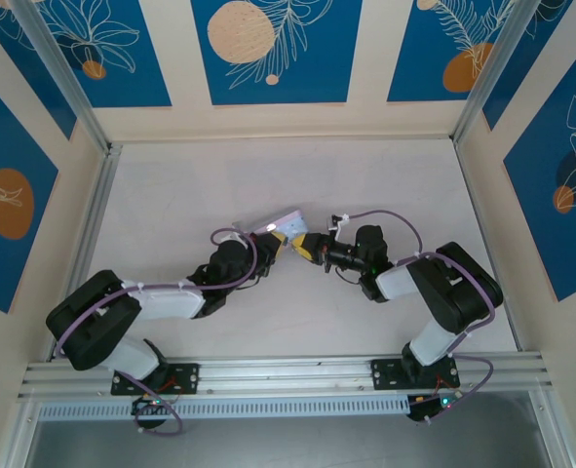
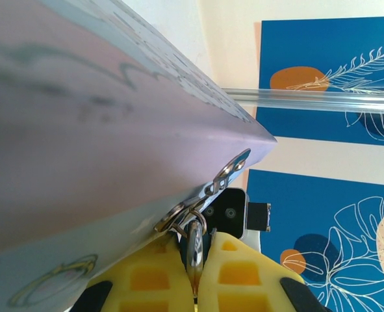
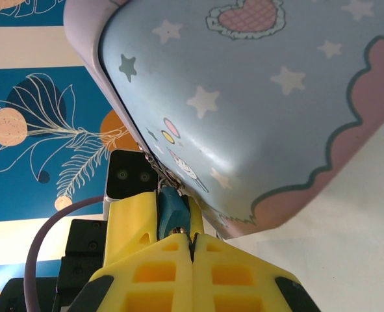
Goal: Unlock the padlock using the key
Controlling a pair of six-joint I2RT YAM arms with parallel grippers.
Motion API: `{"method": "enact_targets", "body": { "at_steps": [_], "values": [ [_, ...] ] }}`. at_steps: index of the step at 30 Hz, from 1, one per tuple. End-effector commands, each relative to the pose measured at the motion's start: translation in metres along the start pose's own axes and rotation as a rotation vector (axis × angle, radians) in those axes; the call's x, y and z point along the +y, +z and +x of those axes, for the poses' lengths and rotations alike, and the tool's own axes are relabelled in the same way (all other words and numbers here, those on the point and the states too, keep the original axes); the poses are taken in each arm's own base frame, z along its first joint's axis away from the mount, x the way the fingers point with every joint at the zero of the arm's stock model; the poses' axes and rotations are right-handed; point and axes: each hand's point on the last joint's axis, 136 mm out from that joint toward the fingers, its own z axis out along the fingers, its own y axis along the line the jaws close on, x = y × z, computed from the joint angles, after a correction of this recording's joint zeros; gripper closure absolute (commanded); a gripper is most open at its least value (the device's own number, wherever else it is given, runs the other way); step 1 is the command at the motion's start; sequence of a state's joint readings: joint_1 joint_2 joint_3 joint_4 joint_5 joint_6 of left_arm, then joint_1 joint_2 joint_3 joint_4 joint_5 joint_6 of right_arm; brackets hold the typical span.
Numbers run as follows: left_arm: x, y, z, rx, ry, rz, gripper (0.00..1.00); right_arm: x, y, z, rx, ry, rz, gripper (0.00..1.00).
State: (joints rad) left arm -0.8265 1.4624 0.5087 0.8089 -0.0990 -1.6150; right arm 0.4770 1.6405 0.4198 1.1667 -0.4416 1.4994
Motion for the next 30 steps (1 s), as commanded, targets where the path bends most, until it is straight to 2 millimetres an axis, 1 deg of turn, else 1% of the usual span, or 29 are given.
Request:
{"method": "enact_targets", "body": {
  "at_steps": [1,7,11,17,23,26,30],
  "values": [
    [-0.064,-0.007,0.027,0.114,-0.033,0.204,1.00,-0.005,0.005,-0.008,-0.009,-0.016,0.012,1.00],
    [-0.066,-0.008,0.027,0.109,-0.049,0.215,1.00,-0.007,0.011,-0.015,0.006,-0.024,0.007,1.00],
    [-0.069,-0.008,0.028,0.113,-0.049,0.219,1.00,0.000,0.016,-0.017,0.017,-0.032,-0.028,1.00],
    [-0.064,-0.006,0.030,0.123,-0.046,0.198,1.00,0.012,0.023,-0.014,0.053,-0.064,-0.052,1.00],
    [-0.066,-0.006,0.031,0.126,-0.057,0.205,1.00,0.014,0.028,-0.008,0.087,-0.109,-0.049,1.00],
    [-0.069,-0.006,0.030,0.124,-0.064,0.208,1.00,0.014,0.027,-0.008,0.095,-0.135,-0.049,1.00],
    [-0.066,-0.006,0.030,0.126,-0.089,0.184,1.00,0.015,0.027,-0.010,0.103,-0.181,-0.038,1.00]
  ]
}}
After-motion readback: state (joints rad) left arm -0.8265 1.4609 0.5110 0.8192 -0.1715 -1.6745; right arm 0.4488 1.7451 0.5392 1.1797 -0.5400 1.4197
